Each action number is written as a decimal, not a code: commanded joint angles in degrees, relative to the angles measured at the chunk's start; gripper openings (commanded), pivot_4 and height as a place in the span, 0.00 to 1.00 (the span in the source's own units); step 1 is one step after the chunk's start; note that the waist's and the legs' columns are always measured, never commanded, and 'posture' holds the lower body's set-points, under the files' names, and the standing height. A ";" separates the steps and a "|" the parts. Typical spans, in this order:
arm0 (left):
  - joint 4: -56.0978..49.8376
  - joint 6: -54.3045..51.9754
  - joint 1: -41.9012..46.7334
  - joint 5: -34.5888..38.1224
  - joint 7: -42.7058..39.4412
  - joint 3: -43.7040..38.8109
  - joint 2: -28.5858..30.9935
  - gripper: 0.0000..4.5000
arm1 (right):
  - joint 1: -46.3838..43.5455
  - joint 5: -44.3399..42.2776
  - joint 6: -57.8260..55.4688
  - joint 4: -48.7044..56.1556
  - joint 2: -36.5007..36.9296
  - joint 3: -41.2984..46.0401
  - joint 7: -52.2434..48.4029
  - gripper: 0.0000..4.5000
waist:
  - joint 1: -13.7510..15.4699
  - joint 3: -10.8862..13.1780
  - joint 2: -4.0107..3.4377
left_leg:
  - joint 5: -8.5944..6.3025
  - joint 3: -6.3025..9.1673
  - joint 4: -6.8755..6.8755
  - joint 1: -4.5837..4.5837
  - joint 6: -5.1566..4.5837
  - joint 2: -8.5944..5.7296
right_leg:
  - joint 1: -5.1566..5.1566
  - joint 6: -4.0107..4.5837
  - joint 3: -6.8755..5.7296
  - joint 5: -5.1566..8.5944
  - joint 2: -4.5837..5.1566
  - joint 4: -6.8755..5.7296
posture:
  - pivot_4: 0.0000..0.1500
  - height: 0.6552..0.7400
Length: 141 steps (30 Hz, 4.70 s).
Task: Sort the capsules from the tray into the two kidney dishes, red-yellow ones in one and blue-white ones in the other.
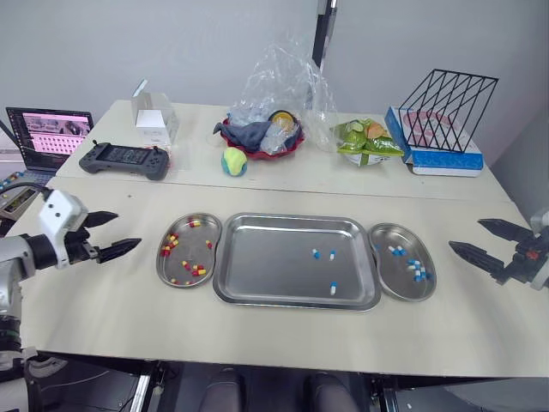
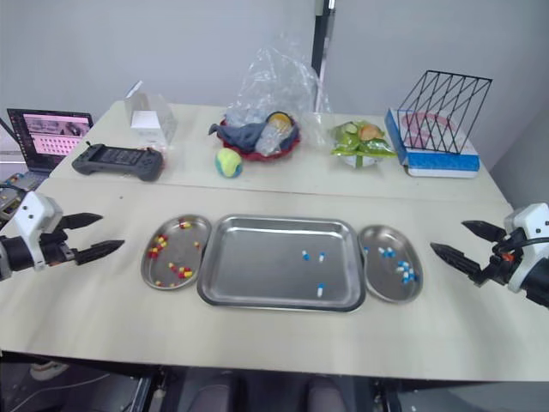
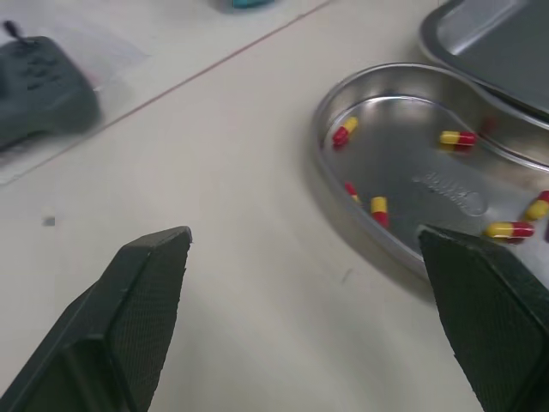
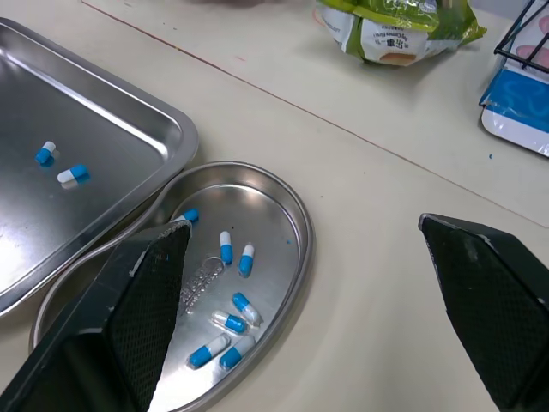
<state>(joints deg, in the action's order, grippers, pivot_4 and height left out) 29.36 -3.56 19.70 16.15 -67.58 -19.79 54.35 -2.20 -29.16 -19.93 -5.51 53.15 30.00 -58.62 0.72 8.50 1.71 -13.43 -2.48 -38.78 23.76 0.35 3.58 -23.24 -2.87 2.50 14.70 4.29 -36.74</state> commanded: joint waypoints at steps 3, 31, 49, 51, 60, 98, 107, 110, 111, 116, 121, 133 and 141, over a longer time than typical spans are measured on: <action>-0.26 3.30 -1.44 1.55 0.97 -2.55 0.46 0.99 | -1.85 0.29 1.54 -1.03 0.67 0.40 -0.38 1.00 | -0.11 0.00 0.00 | 0.00 -0.04 0.00 0.00 0.00 0.01 | 0.00 0.00 0.01 0.00 -0.01 -0.01 | 1.00 0.92; -12.84 -1.24 -0.70 5.41 -5.06 3.46 0.26 0.99 | -3.37 -6.23 -9.98 18.79 -1.63 -5.83 2.43 1.00 | -0.41 0.00 0.00 | 0.00 -0.07 0.02 -0.01 0.01 0.14 | -0.03 0.02 0.02 0.01 -0.12 -0.03 | 1.00 0.92; -22.19 3.93 -15.77 4.80 3.12 -6.56 -1.50 0.99 | -19.16 1.68 -18.17 22.99 -17.13 -32.37 17.38 1.00 | -0.26 0.02 0.01 | -0.02 -0.13 0.08 0.10 0.00 0.23 | -0.29 0.15 0.03 0.07 -0.15 -0.11 | 1.00 0.92; -22.69 4.17 -16.36 4.55 5.36 -7.34 -2.08 0.99 | -20.63 3.54 -19.79 21.51 -18.90 -33.81 20.32 1.00 | -0.15 0.03 0.02 | -0.02 -0.14 0.05 0.13 0.00 0.22 | -0.33 0.15 0.02 0.07 -0.14 -0.16 | 1.00 0.92; -29.90 -3.68 -22.25 13.46 2.34 -11.07 -2.27 0.99 | -21.98 10.79 -22.49 19.59 -22.75 -41.69 24.50 1.00 | -0.45 0.02 0.04 | -0.01 -0.23 0.07 0.28 0.00 0.29 | -0.69 0.24 0.07 0.12 -0.19 -0.38 | 1.00 0.92; -33.36 -10.54 -25.14 16.24 -2.09 -11.74 -1.40 1.00 | -23.87 12.75 -32.47 23.48 -25.32 -43.29 23.35 0.01 | -0.94 0.01 0.06 | -0.01 -0.20 0.05 0.45 0.01 0.36 | -0.90 0.30 0.08 0.13 -0.29 -0.42 | 1.00 0.92; -31.77 -13.49 -21.66 18.87 -3.58 -10.43 -1.38 1.00 | -26.25 1.80 -32.68 18.67 -13.85 -24.29 12.12 0.01 | -0.19 0.02 0.06 | -0.01 -0.20 0.05 0.48 0.01 0.34 | -0.88 0.30 0.05 0.13 -0.26 -0.35 | 1.00 0.92; -30.73 -15.30 -20.85 20.19 -4.99 -10.51 -0.75 1.00 | -24.62 4.46 -28.43 13.55 -6.86 -22.47 9.67 0.01 | -0.09 0.02 0.06 | -0.01 -0.23 0.05 0.49 0.00 0.33 | -0.89 0.30 0.06 0.13 -0.23 -0.33 | 1.00 0.92; -29.99 -15.14 -20.43 19.90 -5.35 -10.27 -0.51 1.00 | -23.73 4.94 -27.18 11.67 -4.66 -21.51 8.63 0.01 | -0.18 0.02 0.06 | -0.01 -0.24 0.06 0.48 0.01 0.33 | -0.90 0.30 0.06 0.13 -0.24 -0.33 | 1.00 0.92; -27.16 -14.41 -19.01 18.65 -6.45 -9.65 -0.02 1.00 | -19.37 7.01 -22.63 8.01 1.04 -21.02 5.76 0.01 | -0.77 0.02 0.06 | -0.01 -0.23 0.10 0.45 0.00 0.37 | -0.92 0.30 0.13 0.13 -0.33 -0.36 | 1.00 0.92; -23.45 -12.61 -18.20 16.80 -7.23 -9.61 0.70 1.00 | -16.85 7.52 -20.97 7.66 1.81 -20.85 5.30 0.01 | -1.36 0.02 0.05 | -0.01 -0.23 0.13 0.44 0.00 0.38 | -0.93 0.31 0.16 0.14 -0.35 -0.36 | 1.00 0.92; -20.75 -10.95 -16.63 15.16 -7.64 -8.95 0.83 1.00 | -17.40 7.09 -21.81 6.44 3.12 -19.61 4.97 0.70 | -1.25 0.02 0.05 | -0.01 -0.25 0.11 0.45 0.00 0.37 | -0.92 0.31 0.15 0.14 -0.32 -0.37 | 1.00 0.92; -17.20 -8.73 -16.76 14.39 -7.16 -10.11 1.15 1.00 | -18.66 7.23 -12.96 -2.07 3.43 -13.64 3.55 1.00 | -1.24 0.03 0.04 | -0.01 -0.26 0.11 0.44 0.00 0.37 | -0.92 0.31 0.15 0.14 -0.33 -0.36 | 1.00 0.92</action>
<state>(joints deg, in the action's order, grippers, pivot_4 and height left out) 12.14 -13.59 2.41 30.71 -74.88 -28.00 54.31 -20.00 -21.60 -35.52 -6.65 55.73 13.41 -54.88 -0.52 8.52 1.75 -13.44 -2.74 -38.66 24.21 0.35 3.94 -24.15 -2.56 2.65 14.84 3.97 -37.10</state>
